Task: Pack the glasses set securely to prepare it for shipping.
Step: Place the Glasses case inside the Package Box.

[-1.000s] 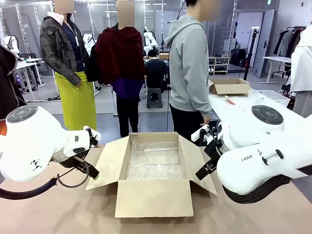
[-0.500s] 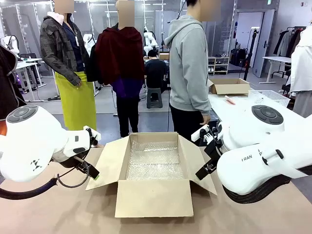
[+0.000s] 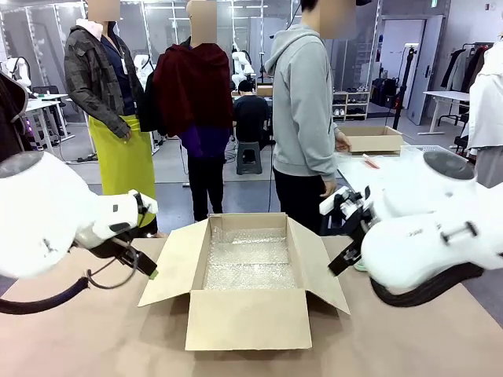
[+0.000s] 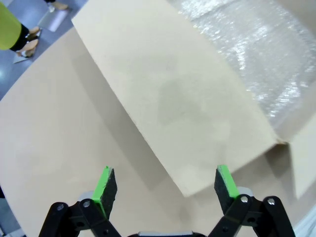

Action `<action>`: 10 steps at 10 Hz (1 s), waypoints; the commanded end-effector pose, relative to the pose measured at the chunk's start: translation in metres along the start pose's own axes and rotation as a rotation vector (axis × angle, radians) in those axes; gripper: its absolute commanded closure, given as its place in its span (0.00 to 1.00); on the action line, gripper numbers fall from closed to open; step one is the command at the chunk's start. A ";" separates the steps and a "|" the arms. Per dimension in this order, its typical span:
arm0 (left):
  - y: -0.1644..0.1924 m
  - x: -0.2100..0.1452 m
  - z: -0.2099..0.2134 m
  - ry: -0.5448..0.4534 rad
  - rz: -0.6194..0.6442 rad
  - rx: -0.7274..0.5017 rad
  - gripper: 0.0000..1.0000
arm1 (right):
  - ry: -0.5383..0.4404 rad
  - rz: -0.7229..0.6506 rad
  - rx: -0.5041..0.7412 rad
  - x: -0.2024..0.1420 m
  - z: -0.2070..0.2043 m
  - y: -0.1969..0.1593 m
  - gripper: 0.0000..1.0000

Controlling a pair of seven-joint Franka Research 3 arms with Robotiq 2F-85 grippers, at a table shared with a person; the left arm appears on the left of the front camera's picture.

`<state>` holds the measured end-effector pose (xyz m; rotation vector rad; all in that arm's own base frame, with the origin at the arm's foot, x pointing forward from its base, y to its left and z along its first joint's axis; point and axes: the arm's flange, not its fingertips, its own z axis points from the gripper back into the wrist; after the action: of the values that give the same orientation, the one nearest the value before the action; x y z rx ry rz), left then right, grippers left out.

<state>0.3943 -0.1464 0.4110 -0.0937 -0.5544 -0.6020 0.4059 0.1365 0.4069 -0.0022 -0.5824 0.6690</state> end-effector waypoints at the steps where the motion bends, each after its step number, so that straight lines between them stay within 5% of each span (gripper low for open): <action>1: 0.011 -0.006 0.072 -0.028 -0.027 -0.079 0.00 | 0.038 0.091 -0.018 0.000 0.038 -0.037 0.00; 6: -0.022 -0.024 0.165 -0.167 -0.178 -0.123 0.00 | 0.166 0.376 0.002 0.011 0.055 -0.114 0.00; 10: -0.045 -0.045 0.196 -0.239 -0.239 -0.105 0.00 | 0.298 0.695 0.170 0.020 0.036 -0.143 0.00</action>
<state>0.2765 -0.1274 0.5869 -0.1926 -0.7722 -0.8303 0.4763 0.0397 0.4694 -0.1429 -0.2741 1.2749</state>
